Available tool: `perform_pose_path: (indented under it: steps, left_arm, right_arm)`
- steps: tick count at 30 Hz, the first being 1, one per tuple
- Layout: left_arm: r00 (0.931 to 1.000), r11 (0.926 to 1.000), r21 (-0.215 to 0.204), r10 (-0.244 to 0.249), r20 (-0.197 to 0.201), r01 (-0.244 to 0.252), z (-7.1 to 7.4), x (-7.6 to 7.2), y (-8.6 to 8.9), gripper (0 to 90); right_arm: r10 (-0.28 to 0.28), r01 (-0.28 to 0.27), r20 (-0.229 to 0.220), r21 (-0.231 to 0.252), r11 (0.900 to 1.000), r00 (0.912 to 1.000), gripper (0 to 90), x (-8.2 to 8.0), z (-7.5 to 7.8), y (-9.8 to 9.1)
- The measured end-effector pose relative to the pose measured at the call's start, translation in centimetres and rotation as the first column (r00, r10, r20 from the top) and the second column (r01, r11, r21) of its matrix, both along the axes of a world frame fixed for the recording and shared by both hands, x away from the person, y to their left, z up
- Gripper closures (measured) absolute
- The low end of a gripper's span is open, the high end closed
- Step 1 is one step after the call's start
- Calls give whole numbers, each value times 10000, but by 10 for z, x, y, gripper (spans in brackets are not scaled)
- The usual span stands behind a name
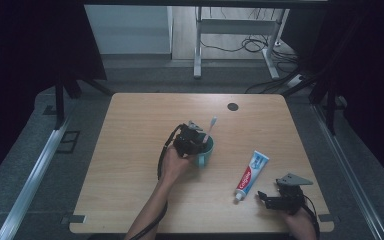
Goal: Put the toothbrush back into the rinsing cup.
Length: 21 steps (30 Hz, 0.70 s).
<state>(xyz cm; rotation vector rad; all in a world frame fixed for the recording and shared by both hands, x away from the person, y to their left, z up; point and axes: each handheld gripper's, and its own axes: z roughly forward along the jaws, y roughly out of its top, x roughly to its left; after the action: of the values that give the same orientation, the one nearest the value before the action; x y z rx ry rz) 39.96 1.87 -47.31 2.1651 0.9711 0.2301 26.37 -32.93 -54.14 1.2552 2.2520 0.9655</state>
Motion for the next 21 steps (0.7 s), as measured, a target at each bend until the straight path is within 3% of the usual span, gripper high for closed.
perform_pose_path:
  steps: [21]
  left_arm:
    - [9969, 9999, -108, 55, 780, -47, 21, -8, 6, 492]
  right_arm:
    - [9, -9, 12, -3, 10000, 10000, 113, 0, 0, 0]
